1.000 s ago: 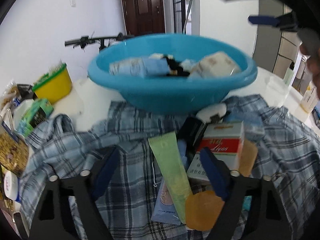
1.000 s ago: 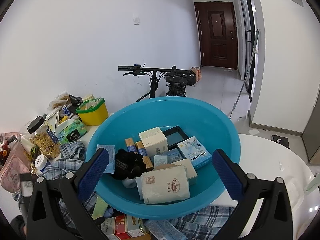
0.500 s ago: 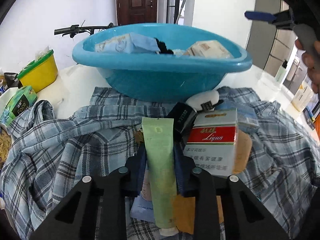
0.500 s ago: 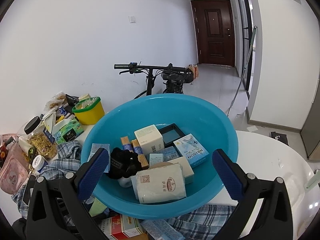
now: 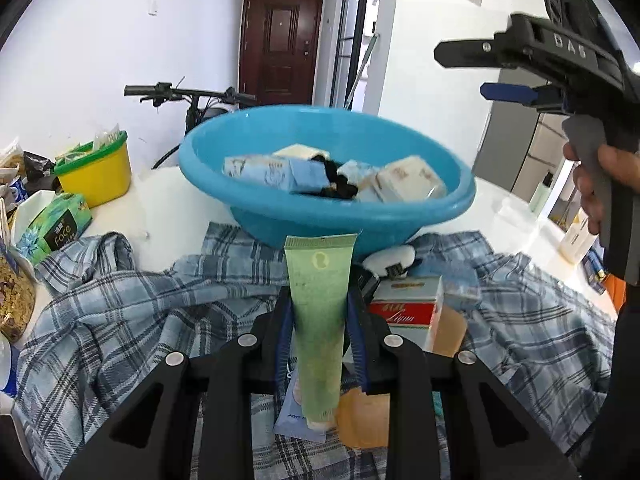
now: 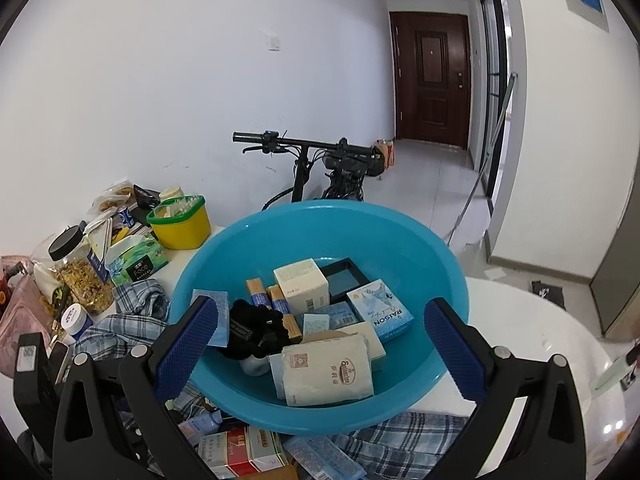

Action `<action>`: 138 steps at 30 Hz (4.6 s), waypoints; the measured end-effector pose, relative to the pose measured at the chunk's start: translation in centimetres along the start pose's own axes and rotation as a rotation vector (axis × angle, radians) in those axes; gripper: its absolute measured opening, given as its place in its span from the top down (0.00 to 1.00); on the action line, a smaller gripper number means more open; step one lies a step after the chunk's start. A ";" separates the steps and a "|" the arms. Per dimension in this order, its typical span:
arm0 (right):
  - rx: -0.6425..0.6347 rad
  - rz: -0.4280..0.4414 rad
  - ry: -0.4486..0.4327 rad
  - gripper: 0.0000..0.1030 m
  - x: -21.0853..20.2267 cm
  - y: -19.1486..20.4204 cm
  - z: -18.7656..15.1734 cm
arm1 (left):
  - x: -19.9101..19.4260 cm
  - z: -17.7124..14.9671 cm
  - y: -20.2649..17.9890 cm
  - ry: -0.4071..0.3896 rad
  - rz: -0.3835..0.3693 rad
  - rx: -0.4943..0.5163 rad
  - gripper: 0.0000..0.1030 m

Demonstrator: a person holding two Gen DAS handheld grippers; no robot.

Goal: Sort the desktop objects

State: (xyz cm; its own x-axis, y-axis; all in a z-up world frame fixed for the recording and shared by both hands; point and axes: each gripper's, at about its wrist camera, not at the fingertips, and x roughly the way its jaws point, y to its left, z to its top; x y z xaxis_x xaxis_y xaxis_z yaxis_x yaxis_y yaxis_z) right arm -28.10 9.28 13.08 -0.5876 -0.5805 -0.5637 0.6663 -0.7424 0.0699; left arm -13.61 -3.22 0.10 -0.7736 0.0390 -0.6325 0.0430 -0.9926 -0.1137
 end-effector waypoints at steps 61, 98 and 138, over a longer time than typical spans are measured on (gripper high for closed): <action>-0.139 0.292 0.219 0.14 4.0 5.9 -15.4 | -2.4 0.5 0.7 -0.071 -0.040 -0.031 0.73; -0.055 0.312 0.184 0.14 2.9 3.8 -14.9 | -4.3 13.4 -3.9 -0.192 -0.034 0.076 0.73; -0.109 0.293 0.130 0.14 -2.9 3.9 -10.9 | 2.0 13.8 0.5 -0.120 -0.049 0.005 0.73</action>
State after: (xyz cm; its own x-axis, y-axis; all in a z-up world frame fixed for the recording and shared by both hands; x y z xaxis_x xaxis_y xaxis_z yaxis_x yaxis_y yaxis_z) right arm -18.82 11.73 5.95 -0.3046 -0.7112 -0.6336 0.8478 -0.5057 0.1601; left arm -23.86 -5.27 9.34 -0.8448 0.0737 -0.5300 0.0004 -0.9904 -0.1384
